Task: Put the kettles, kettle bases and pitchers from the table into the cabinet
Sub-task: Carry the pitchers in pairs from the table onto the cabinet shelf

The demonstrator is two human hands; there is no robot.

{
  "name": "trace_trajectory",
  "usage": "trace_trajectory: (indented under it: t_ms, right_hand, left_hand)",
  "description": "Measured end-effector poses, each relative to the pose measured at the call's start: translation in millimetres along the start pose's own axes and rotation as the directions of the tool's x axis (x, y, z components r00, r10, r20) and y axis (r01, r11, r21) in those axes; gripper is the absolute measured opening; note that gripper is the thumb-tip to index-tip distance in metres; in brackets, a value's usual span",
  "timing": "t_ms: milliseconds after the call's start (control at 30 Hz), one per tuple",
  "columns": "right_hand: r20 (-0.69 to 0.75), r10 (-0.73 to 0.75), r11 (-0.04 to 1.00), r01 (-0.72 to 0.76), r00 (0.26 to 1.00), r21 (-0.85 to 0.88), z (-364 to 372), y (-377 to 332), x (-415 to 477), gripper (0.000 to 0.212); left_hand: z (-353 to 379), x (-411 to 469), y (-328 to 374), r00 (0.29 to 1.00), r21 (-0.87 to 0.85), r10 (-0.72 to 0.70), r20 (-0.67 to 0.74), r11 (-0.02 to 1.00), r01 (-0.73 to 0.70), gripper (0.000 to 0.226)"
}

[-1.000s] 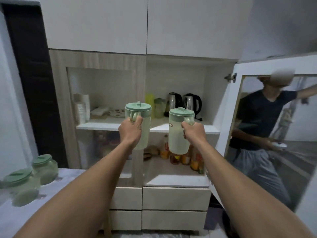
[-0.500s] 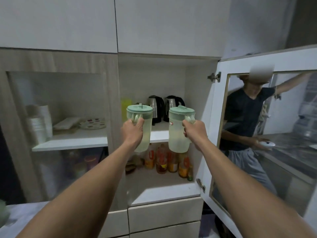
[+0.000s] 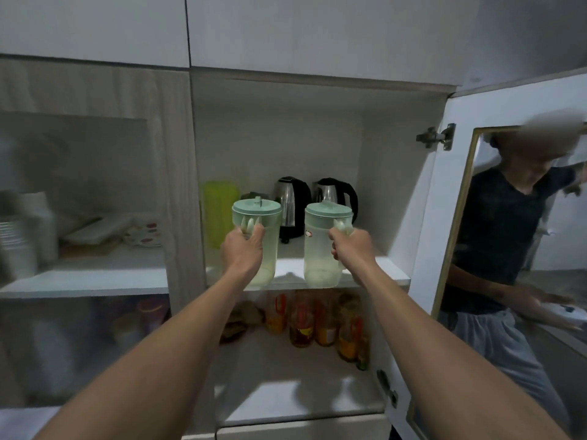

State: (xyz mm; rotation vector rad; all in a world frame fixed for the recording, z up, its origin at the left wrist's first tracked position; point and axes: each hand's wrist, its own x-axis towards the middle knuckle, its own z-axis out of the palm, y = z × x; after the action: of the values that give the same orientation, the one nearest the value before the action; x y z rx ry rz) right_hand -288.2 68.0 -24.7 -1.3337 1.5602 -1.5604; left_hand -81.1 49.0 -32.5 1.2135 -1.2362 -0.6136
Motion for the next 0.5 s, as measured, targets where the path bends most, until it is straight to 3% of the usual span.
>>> trace_trajectory:
  t_ms: [167,500]
  right_hand:
    - [0.104,-0.007,1.000,0.007,0.995,0.008,20.8,20.3,73.4,0.023]
    - [0.196,-0.012,1.000,0.012,0.980,0.000,74.4,55.5,180.4,0.020]
  left_hand:
    - [31.5,41.8,-18.6,0.995,0.015,-0.050,-0.082,0.999,0.052,0.033]
    - [70.8,103.1,-51.7,0.965,0.130,-0.074,-0.251,0.986,0.109,0.033]
